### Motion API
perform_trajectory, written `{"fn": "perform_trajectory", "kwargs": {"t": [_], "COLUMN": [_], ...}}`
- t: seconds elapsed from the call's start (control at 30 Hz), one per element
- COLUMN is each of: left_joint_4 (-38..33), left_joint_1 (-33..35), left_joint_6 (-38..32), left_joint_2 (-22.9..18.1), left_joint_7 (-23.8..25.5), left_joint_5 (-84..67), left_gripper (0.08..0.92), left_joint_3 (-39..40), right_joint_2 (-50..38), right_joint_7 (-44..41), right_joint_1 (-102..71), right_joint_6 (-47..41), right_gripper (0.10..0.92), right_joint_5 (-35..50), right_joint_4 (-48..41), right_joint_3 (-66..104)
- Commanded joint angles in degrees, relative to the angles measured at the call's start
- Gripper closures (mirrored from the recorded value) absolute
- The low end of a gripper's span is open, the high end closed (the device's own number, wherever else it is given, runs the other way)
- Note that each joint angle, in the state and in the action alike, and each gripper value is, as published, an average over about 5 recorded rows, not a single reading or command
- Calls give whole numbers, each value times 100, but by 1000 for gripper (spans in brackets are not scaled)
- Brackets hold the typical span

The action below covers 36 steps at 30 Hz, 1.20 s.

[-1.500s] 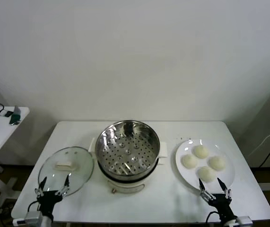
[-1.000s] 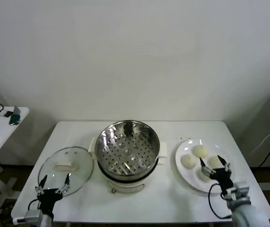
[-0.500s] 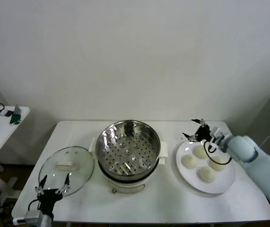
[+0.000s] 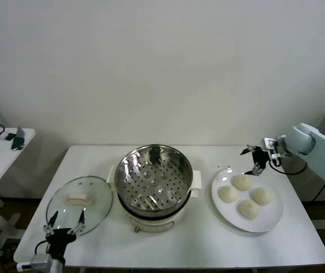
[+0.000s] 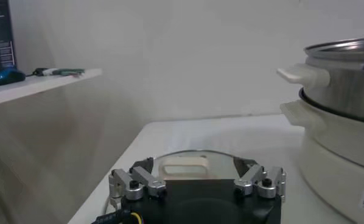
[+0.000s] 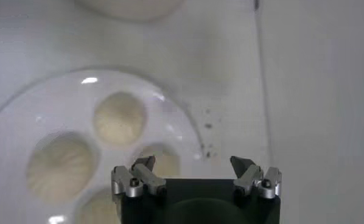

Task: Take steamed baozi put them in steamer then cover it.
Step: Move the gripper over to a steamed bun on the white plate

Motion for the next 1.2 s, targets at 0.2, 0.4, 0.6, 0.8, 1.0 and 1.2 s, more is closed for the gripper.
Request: {"fn": "perform_trajectory", "kwargs": {"t": [0.2,0.4,0.6,0.8,1.0,1.2], "left_joint_4": [20,49,44,60,21,5], "left_joint_1": [24,36,65,67,95,101], "left_joint_6": [-2,-23,-36,-54,-58,-57], "left_joint_2": [63,65,55,57,54,53], "left_joint_7": [11,6,0,-8,-8,-17], "left_joint_5": [-66,-67,-70,-62,-58,-60], "left_gripper": [177,177,177,177,177,177], "left_joint_3": [-66,-80,-81,-76,-71,-79], "right_joint_2": [973,1309,1480,1530,1468,1328], "right_joint_7": [-422,-406,-339,-256,-275,-226], "right_joint_1": [4,-131,-202,-231,-271,-84], "right_joint_6": [-204,-140,-62,-8,-9,28], "right_gripper": [203,203,203,221,309,375], "right_joint_5": [-39,-126,-398,-376,-447,-292], "right_joint_4": [-1269,-1634,-1872,-1940,-1814,-1476], "right_joint_3": [-737,-631,-562,-486,-485,-562]}}
